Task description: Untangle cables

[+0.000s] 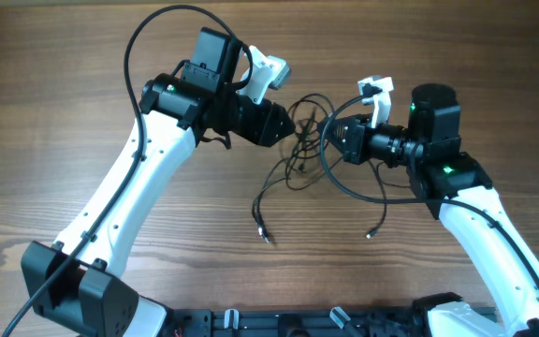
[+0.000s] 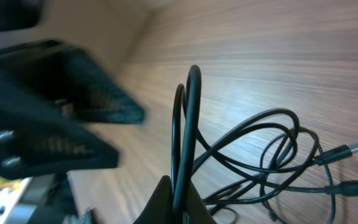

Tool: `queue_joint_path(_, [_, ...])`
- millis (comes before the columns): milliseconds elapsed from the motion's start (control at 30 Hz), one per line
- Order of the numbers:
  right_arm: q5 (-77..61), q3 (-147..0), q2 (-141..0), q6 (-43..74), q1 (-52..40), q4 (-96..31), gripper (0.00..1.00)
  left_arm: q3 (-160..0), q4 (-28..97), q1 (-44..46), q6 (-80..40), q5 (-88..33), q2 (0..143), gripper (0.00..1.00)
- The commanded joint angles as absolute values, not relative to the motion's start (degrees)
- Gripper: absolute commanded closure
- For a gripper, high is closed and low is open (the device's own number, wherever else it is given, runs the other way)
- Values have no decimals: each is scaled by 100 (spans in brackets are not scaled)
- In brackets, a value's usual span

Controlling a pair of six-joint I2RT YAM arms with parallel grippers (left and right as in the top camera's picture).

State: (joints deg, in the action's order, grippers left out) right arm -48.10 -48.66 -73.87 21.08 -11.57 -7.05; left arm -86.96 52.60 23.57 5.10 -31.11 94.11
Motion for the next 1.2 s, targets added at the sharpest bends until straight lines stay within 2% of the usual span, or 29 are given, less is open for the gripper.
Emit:
queue_joint_path(0, [-5721,-4919,-7328,1951,-1153,-556,96,-8689,5205,2353,556,-3079,9544,50])
queue_joint_path(233, [-6473,-4917,-7328,1957,-1153,-353,96,-8689,5085,2353,561,-3052,9555,44])
queue_joint_path(267, [-6547,-4917,-7328,1957,-1153,-351,96,-8689,5070,2353,561,-3050,9555,50])
queue_joint_path(333, [-6460,-4917,-7328,1959,-1151,-355,96,-8689,5037,2353,561,-3050,9555,89])
queue_joint_path(367, [-6147,-4917,-7328,1973,-1151,-425,96,-8689,5039,2349,561,-3017,9555,96])
queue_joint_path(400, [-5725,-4917,-7328,1986,-1151,-578,96,-8691,5039,2322,558,-2856,9546,96])
queue_joint_path(467, [-3437,-4917,-7330,2038,-1151,-1695,96,-8731,5033,2084,554,-2565,9382,96])
queue_joint_path(500, [-2005,-4917,-7347,2401,-1151,-2320,92,-8816,5030,1900,495,-2593,9244,96])
queue_joint_path(533, [-489,-4917,-7382,2926,-1151,-2989,58,-8941,4890,1608,207,-2932,8982,96])
queue_joint_path(567, [-255,-4917,-7384,2902,-1151,-3109,51,-8943,4733,1455,209,-3371,8807,96])
queue_joint_path(633, [-445,-4917,-7384,2829,-1151,-3000,43,-8943,4431,1238,14,-4082,8560,96])
queue_joint_path(700, [-891,-4917,-7384,2823,-1151,-2803,43,-8943,4248,1181,-222,-4261,8449,96])
queue_joint_path(900, [-4165,-4917,-7524,1507,-1262,-2071,43,-8943,3997,1173,-464,-4261,8442,96])
queue_joint_path(1000, [-4381,-4917,-7712,996,-1553,-2038,43,-8943,3548,1170,-1031,-4263,8442,96])
queue_joint_path(1167, [-4123,-4917,-7988,620,-2095,-1343,25,-8943,2272,1173,-3100,-4797,8442,96])
